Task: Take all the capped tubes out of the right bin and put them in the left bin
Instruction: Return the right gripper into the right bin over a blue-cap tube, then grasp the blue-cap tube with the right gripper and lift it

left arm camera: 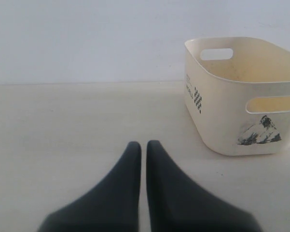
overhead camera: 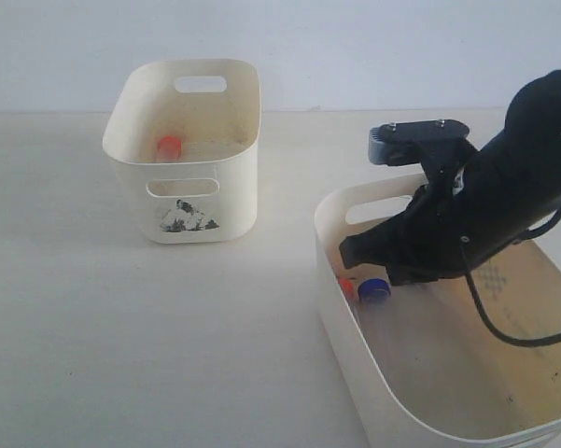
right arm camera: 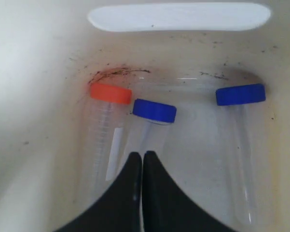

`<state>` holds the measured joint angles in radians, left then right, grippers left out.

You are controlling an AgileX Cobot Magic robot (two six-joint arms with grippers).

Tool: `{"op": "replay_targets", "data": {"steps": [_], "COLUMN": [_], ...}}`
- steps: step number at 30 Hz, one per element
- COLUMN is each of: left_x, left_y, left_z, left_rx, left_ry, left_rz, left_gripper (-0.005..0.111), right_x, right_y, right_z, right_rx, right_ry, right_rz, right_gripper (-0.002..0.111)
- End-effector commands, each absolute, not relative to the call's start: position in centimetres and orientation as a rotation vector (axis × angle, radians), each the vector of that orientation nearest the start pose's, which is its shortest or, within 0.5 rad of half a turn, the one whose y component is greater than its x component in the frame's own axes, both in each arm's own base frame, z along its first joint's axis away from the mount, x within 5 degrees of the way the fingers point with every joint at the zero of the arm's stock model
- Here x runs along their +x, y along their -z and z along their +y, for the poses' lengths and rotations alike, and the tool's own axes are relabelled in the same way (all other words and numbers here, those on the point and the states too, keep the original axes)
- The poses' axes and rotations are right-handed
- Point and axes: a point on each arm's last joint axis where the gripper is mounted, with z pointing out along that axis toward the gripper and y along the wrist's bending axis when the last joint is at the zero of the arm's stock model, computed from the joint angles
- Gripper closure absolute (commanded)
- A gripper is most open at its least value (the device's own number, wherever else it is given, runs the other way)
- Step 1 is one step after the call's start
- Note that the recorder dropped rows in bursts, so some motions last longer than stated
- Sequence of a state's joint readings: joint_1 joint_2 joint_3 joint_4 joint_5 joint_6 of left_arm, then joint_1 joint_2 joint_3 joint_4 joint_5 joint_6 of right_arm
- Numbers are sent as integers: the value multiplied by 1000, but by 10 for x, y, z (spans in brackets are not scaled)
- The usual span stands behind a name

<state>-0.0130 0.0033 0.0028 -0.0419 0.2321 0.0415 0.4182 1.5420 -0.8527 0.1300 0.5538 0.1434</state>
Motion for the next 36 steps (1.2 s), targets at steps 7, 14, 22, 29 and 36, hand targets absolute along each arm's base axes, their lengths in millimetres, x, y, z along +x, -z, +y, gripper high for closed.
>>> {"op": "replay_targets", "data": {"steps": [7,14,22,29,36], "left_x": [56,56,56,56,56], "left_y": [-192,-192,-192,-192,-192], "left_z": [-1,-1,-1,-1,-1], "left_rx": [12,12,12,12,12], "left_ry": [19,19,19,19,19], "left_rz": [1715,1715,1715,1715,1715], "left_gripper": [102,102,102,102,102], "right_x": [273,271,272,277,265], "right_y": [-170,-170,-155,-124,-219], "right_z": [124,124,125,127,123], "right_rx": [-218,-175,-139,-83,-128], "right_ry": [-262,-273,-259,-230,-336], "right_rz": [2759,2786,2853,2921,2694], "right_gripper": [107,53,33,76,108]}}
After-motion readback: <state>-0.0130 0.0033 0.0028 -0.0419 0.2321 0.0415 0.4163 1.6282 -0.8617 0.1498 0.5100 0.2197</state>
